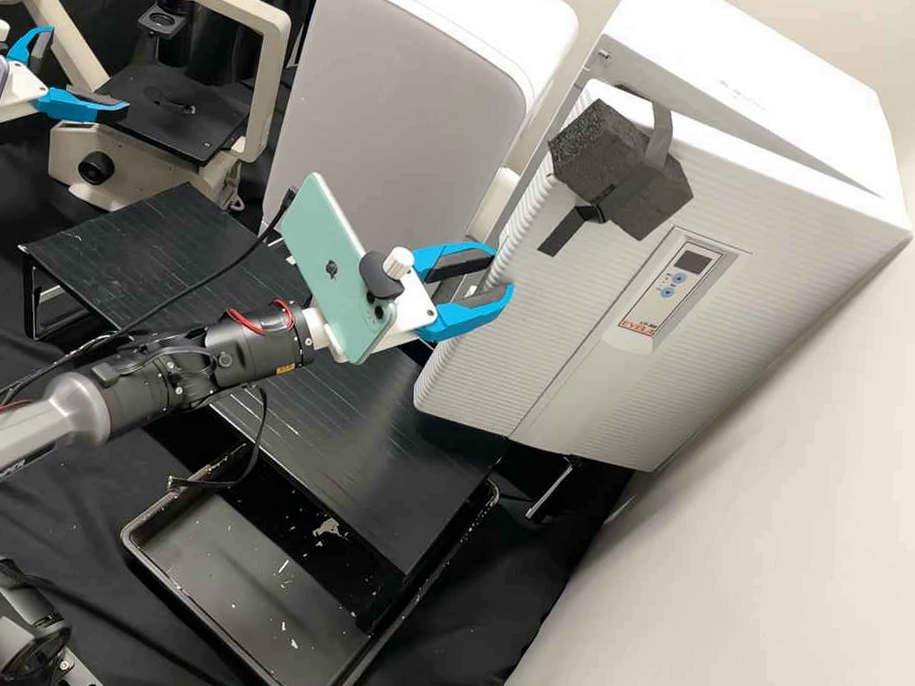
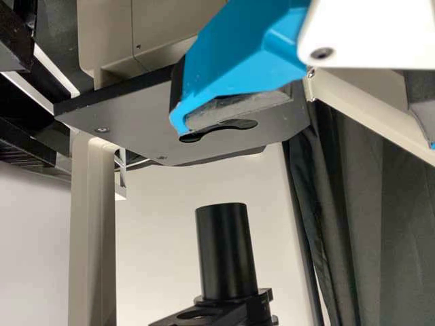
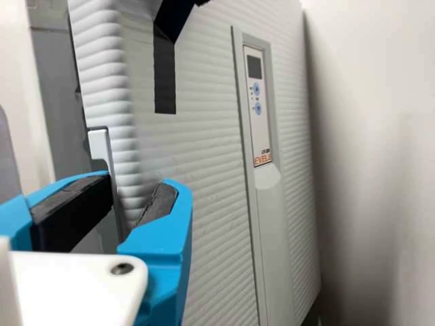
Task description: Open the incubator door
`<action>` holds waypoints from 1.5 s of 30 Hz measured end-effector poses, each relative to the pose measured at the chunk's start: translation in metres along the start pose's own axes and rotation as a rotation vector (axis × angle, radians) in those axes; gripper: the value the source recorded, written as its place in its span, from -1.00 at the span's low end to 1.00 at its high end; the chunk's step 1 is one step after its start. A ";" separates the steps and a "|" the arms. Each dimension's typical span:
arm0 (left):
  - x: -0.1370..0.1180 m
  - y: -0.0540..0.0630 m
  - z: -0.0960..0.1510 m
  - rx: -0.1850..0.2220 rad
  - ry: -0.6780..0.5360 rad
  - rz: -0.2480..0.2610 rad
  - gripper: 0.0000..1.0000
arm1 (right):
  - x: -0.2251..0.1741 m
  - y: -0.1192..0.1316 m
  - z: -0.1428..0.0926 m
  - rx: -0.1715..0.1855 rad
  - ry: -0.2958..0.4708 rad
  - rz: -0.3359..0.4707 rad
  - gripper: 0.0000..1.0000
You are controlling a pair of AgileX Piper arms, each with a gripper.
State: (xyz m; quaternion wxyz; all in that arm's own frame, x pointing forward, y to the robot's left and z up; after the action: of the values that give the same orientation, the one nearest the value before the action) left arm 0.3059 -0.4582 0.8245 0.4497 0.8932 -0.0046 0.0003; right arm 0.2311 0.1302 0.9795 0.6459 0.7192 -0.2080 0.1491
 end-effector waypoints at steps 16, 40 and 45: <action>0.000 0.000 0.000 0.000 0.000 0.000 1.00 | -0.003 0.013 0.004 -0.055 -0.002 -0.009 -1.00; 0.000 0.000 0.000 0.000 0.000 0.000 1.00 | -0.003 0.021 0.013 -0.051 -0.006 0.024 1.00; 0.000 0.000 0.000 0.000 0.000 0.000 1.00 | -0.003 0.023 0.014 -0.021 -0.019 0.034 1.00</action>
State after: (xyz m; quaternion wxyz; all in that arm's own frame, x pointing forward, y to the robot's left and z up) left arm 0.3059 -0.4582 0.8245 0.4497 0.8932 -0.0046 0.0003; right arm 0.2168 0.1146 0.9963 0.6488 0.7102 -0.2276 0.1510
